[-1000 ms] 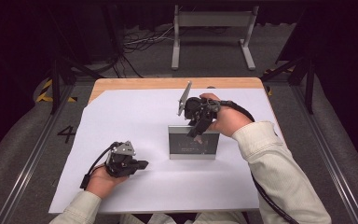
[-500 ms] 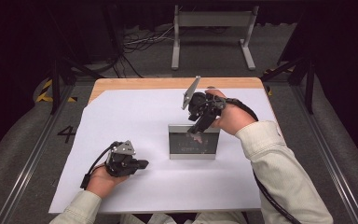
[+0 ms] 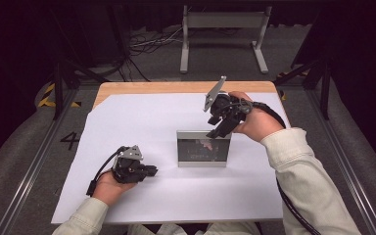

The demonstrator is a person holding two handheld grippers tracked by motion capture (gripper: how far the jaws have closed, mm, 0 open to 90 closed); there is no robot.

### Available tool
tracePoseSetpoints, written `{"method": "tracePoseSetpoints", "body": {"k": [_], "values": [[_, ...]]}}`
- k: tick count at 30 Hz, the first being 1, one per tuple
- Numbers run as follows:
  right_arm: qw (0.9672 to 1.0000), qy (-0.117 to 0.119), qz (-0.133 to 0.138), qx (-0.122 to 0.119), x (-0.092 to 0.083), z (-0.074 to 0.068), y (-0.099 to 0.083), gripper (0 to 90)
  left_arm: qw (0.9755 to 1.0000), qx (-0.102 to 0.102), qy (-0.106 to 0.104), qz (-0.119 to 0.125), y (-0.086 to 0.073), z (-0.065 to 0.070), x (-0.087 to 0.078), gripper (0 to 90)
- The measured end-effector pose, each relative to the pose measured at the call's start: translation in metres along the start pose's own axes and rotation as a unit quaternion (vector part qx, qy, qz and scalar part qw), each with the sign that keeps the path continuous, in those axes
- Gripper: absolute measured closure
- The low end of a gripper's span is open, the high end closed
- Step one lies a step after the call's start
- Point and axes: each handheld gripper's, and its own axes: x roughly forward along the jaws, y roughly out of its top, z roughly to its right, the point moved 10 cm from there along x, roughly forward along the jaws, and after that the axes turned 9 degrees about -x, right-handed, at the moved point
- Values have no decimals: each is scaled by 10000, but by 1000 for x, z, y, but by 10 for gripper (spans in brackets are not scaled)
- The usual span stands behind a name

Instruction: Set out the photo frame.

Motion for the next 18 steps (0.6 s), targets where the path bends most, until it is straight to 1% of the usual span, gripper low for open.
{"method": "tracePoseSetpoints", "body": {"k": [3,5,9,14,15,18], "values": [[10000,-56,18,74,-5,0,-6,494,10000,-20,-6,2,2,-1,0,797],[9999,-74,41,108,-8,0,-10,494,10000,-76,-27,-4,2,-2,1,775],[9997,-143,88,187,-14,1,-18,496,10000,-64,-24,-40,4,-2,2,748],[9993,-198,94,302,-21,1,-29,494,9999,-110,-67,-58,4,-2,4,733],[9993,-213,116,292,-22,2,-30,494,9999,-96,-64,-50,5,-2,4,731],[9989,-254,175,339,-25,3,-35,490,9999,-138,-74,-50,4,-3,3,726]]}}
